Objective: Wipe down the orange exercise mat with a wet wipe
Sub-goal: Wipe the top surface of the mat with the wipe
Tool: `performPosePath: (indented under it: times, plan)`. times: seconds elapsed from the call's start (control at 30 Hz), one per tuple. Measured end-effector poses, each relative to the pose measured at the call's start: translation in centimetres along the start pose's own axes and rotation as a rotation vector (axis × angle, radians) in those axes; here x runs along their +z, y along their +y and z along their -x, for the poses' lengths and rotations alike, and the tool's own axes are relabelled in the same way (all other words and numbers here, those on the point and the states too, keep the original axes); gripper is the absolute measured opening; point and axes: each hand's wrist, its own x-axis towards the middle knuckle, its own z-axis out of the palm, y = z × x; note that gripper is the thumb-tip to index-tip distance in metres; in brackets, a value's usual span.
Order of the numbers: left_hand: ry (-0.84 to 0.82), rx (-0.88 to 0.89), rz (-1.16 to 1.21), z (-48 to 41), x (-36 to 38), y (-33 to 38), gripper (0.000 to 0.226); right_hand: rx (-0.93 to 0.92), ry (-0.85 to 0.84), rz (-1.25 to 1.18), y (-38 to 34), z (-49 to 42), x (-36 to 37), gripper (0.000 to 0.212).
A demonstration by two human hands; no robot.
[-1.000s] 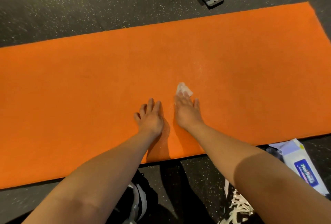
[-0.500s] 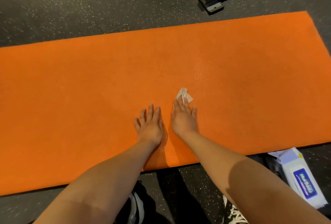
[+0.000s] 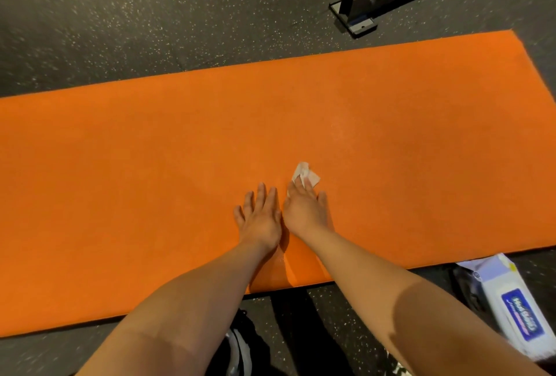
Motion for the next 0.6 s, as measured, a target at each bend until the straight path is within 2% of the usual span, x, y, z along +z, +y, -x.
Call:
performPosePath:
  times: [0.07,0.13,0.23,0.33,0.4,0.5,0.53,0.6]
  plan:
    - [-0.018,0.007,-0.007,-0.1,0.0,-0.2,0.066,-0.129,-0.055,0.017,-1.0,0.4,1.0,0.056]
    - [0.000,0.008,0.009,-0.1,0.0,-0.2,0.060,-0.189,-0.059,0.051,0.2,0.4,0.9,0.055]
    - [0.012,0.018,0.008,0.1,0.0,-0.2,0.056,-0.098,0.000,0.129,2.7,0.3,0.0,0.060]
    - [0.002,0.015,0.009,0.0,-0.1,0.0,0.057,0.025,0.059,0.090,2.3,0.5,0.1,0.063]
    - [-0.002,0.012,0.021,-0.1,-0.1,0.0,0.056,-0.037,0.007,0.040,0.9,1.0,0.8,0.061]
    - [0.007,0.014,0.046,0.0,-0.1,-0.2,0.055,-0.239,-0.055,0.072,0.7,1.6,1.7,0.056]
    - [0.013,0.015,0.042,0.1,0.0,-0.3,0.056,-0.264,-0.052,0.120,1.4,1.4,1.5,0.056]
    - [0.007,0.016,0.026,0.1,0.0,-0.2,0.056,-0.195,-0.018,0.177,3.0,0.6,0.8,0.057]
